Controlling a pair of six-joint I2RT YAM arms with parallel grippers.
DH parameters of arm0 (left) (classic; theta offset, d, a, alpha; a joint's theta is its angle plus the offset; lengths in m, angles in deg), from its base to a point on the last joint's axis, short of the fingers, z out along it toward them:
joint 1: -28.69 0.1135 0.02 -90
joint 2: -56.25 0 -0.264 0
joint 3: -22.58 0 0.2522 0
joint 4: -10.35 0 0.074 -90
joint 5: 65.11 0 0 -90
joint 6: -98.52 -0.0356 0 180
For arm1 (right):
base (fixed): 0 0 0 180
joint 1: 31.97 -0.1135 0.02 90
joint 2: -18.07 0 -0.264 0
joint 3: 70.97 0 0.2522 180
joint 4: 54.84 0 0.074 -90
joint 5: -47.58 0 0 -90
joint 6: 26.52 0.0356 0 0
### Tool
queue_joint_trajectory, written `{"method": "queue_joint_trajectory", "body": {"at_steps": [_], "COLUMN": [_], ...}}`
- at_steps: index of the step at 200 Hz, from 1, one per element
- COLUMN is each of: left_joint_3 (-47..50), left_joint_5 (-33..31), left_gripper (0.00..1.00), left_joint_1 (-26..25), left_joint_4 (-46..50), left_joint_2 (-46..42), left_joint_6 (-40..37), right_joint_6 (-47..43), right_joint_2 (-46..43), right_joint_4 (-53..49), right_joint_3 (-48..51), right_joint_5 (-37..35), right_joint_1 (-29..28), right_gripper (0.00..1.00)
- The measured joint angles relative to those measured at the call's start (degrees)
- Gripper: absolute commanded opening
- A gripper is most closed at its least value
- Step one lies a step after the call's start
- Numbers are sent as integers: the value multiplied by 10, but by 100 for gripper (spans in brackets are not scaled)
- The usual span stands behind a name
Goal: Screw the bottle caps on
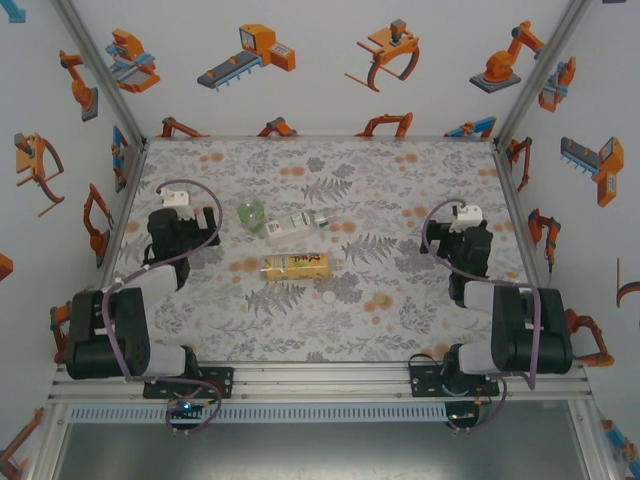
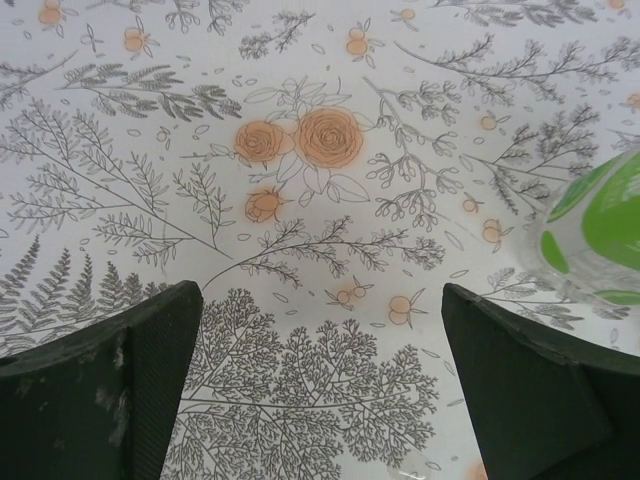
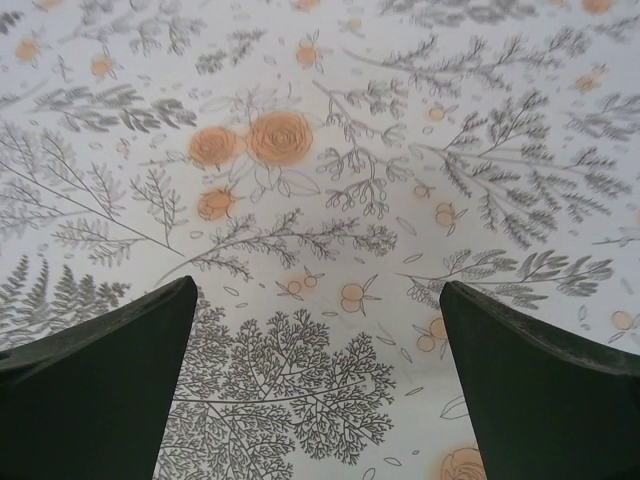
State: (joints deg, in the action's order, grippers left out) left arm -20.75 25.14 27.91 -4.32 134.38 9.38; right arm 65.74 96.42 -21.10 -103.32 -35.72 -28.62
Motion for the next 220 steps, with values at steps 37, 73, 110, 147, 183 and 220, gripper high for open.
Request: {"method": "queue_joint_trajectory", "body": {"at_steps": [37,73,110,147,183,220], "left_joint_3": [-53,-102,-158,-224,-243,-275], "left_joint_5": [-6,8,13,13,19,51], "left_gripper": [97,97,97,97,97,97], "left_joint_1": [-18,-65,-101,-118,-171,-225], "left_joint_4": [130,260,396,526,589,621], "left_joint_2": [-55,-101,-124,-127,-161,-179], "left_joint_6": [0,1,19,42,35,-1], "right_joint_6": [0,8,42,90,116,154], "right_joint_2": [-88,-151,-208,-248,-251,-248], "right_joint_4": [-111,-256,-373,-472,-545,-567], "right_joint_3": [-21,-72,-90,-95,-119,-124], "right_joint_5": [9,26,31,17,8,15], "right_joint_1": [0,0,0,0,0,0], "right_gripper": [93,85,84,87,90,87]}}
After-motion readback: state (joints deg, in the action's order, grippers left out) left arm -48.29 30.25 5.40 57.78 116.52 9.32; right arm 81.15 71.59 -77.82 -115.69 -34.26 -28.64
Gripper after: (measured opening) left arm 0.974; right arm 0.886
